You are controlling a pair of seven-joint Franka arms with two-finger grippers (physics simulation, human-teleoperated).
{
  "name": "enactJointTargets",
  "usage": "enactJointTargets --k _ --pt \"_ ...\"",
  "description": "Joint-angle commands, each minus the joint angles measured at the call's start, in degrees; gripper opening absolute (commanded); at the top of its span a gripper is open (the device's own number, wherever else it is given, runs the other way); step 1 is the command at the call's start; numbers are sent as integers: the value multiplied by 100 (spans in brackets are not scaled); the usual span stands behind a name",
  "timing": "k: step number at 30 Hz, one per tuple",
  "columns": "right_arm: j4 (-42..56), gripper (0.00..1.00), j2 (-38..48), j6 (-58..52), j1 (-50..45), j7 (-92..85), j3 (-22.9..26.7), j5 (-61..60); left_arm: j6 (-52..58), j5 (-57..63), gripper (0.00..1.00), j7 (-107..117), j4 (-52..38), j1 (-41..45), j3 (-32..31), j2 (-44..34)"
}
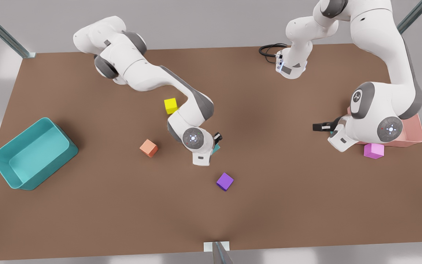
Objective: Stack the two blue cubes on top of each other
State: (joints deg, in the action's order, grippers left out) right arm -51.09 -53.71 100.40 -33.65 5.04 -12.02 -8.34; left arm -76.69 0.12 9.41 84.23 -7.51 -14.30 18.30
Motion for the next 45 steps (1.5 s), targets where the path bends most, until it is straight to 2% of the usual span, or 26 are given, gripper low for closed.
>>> enactJointTargets --k 1,3,5,7,9,10,11,15,17,19,23,27,29,31,33,34,35,36,37,45 --pt "82 50 -210 409 -176 4620 -73 -18 -47 31 100 -10 15 -66 -2 16" --pt "213 50 -483 744 -352 4681 -55 -1 -267 128 100 -168 146 -470 -11 -46" --pt "257 50 -694 1007 -405 4690 -20 8 -1224 647 100 -641 542 -830 -11 -37" --pt "249 58 -782 1218 -405 4690 -20 8 -2015 656 100 -1082 937 -1270 -2 -2" --pt "249 58 -913 1341 -405 4690 -11 8 -2719 629 100 -1846 1447 -1235 489 -37" --pt "249 62 -957 1411 -405 4690 -11 8 -2789 629 100 -2005 1798 -1218 560 -203" --pt "240 100 -993 1464 -458 4690 6 34 -3246 629 100 -2005 2422 -1209 560 -511" --pt "240 100 -993 1464 -458 4682 6 34 -3729 621 100 -2585 2836 -1191 1017 -538" --pt "240 100 -984 1456 -458 4673 -11 26 -4318 621 100 -2585 3231 -1191 1061 -521" --pt "240 100 -887 1254 -388 4629 -64 -27 -4398 577 100 -2585 3460 -1183 1061 -494" --pt "240 100 229 -574 895 3593 -64 -177 -4811 480 100 -2594 3724 -1226 1149 -415" --pt "187 100 370 -1814 2785 1282 -11 973 -5092 471 100 -2594 3882 -1235 1254 -327" --pt "152 100 948 -2190 2820 -424 -3 2547 -5092 471 100 -2594 4040 -1235 1263 -318" --pt "143 100 1890 -3501 2785 -416 -55 2390 -5092 471 100 -2594 4075 -1235 1316 -318" --pt "-214 100 2740 -4196 2829 -504 41 2048 -5101 471 100 -2594 4128 -1235 1430 -310" --pt "-1276 100 3697 -3794 2820 -495 383 1497 -5101 471 100 -2594 4145 -1244 1474 -292" --pt "-2674 100 4507 -2828 2794 -513 867 870 -5101 471 100 -2594 4146 -1253 1483 -248" --pt "-2845 100 4475 -2631 2689 -478 903 913 -5101 471 100 -2594 4163 -1262 1509 -248" --pt "-2678 100 4061 -2622 2706 -504 929 949 -5145 471 100 -2585 4172 -1262 1509 -196" --pt "-2678 100 3973 -2605 2706 -513 903 1142 -5479 462 100 -2567 4286 -1262 1518 7"
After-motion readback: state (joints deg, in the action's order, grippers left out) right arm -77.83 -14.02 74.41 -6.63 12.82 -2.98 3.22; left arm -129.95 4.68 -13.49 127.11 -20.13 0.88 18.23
